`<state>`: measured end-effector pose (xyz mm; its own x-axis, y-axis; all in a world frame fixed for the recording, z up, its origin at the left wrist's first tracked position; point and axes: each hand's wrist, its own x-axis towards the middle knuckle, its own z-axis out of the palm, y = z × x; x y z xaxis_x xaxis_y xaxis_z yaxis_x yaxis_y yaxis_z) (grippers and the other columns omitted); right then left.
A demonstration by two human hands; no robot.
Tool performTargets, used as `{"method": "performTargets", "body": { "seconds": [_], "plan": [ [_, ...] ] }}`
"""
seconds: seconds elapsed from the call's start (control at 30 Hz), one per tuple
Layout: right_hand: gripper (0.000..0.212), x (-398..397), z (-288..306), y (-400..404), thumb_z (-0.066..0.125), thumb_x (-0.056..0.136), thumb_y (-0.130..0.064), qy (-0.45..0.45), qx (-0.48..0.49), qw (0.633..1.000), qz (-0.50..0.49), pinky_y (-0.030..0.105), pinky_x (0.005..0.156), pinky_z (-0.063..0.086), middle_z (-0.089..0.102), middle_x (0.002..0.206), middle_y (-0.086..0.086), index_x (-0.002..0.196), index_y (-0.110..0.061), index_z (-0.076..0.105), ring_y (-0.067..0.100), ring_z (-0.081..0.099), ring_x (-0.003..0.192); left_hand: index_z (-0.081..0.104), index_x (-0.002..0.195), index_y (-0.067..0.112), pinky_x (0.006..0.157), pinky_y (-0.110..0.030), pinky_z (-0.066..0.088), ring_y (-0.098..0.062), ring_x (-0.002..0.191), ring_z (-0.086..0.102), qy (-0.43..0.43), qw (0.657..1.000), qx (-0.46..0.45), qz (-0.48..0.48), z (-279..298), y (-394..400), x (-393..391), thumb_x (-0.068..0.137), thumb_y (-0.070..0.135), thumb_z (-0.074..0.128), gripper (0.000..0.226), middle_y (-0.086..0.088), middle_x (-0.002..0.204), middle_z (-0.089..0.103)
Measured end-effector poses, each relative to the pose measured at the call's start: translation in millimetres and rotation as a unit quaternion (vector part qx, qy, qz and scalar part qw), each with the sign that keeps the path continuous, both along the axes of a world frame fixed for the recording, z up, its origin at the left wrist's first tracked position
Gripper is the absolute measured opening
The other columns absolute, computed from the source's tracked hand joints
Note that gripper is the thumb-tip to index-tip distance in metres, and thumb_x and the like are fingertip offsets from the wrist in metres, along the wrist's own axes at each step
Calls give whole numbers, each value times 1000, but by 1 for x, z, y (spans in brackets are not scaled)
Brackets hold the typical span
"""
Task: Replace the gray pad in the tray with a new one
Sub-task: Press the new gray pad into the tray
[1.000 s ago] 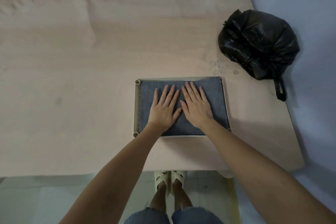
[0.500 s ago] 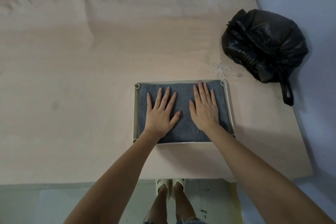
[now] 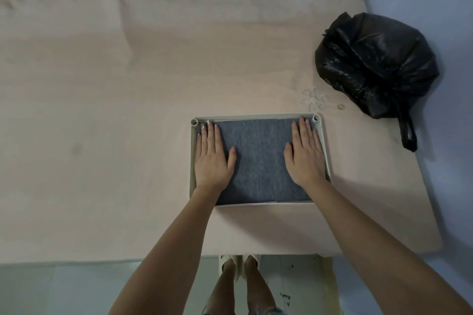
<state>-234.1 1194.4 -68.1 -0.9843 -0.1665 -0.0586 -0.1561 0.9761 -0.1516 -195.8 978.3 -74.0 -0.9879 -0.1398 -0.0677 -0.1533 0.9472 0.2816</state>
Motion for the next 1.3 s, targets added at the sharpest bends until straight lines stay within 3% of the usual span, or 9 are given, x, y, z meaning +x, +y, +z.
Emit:
{"method": "performTargets", "body": {
  "seconds": [0.23,0.37,0.5,0.63,0.73,0.93,1.1,1.2,1.3],
  "plan": [
    [61,0,-2,0,23,100,-32,-21,22,999,-16,33,120,-5,-2,158,13,149,-2,1,22,-4,147,11,148,0,119,-31,-3,-27,146,4,9,1000,10,7,3,-5,0,94,44,15,70,-16,157,7],
    [61,-2,-1,0,18,101,-35,-47,38,998,-12,33,119,-8,-8,158,12,148,-4,-6,20,-9,146,9,148,0,119,-32,-3,-27,147,2,12,1000,11,-9,1,-8,-1,99,36,31,65,-16,157,6],
    [63,4,5,-4,17,100,-39,-28,65,997,-8,34,119,-7,-5,158,13,148,-4,-5,22,-6,147,7,149,1,119,-30,-7,-25,147,-1,11,999,14,-29,7,-14,-3,100,36,30,65,-15,158,3],
    [66,21,14,-25,13,97,-47,-14,53,996,77,37,118,-8,-10,156,9,146,-8,-8,21,-12,145,7,149,2,119,-35,-4,-26,146,0,23,995,-12,-95,20,-5,3,99,44,27,68,-14,157,3],
    [66,31,13,-48,0,92,-46,-23,75,984,163,44,117,-10,-11,157,9,146,-9,-10,23,-18,143,23,145,-3,117,-49,12,-32,143,16,24,986,-29,-162,22,22,16,98,40,24,64,-19,153,17],
    [63,41,1,-54,-10,88,-35,-49,105,983,143,43,117,-13,-18,155,12,142,-5,-20,24,-19,143,-10,147,8,115,-37,-18,-22,145,-16,-44,992,-23,-112,2,30,22,100,45,12,64,-10,157,-13],
    [63,35,4,-37,-6,92,-46,-58,89,979,176,36,116,-16,-17,156,6,142,-10,-18,18,-23,141,-6,148,11,116,-35,-17,-21,145,-12,-28,990,-31,-136,-1,15,22,100,47,17,64,-7,158,-7],
    [65,34,6,-10,0,94,-52,-84,68,983,147,31,118,-12,-20,155,4,143,-12,-18,16,-23,141,10,149,9,118,-38,-5,-27,146,4,-5,995,-47,-89,1,-8,24,98,49,23,66,-10,158,7],
    [79,35,8,8,-13,84,-59,-99,41,992,73,29,117,-12,-26,151,1,146,-10,-15,16,-18,144,10,149,8,118,-35,-3,-27,146,5,-14,997,-58,-57,5,-15,26,92,56,6,75,-12,158,8]
  ]
}}
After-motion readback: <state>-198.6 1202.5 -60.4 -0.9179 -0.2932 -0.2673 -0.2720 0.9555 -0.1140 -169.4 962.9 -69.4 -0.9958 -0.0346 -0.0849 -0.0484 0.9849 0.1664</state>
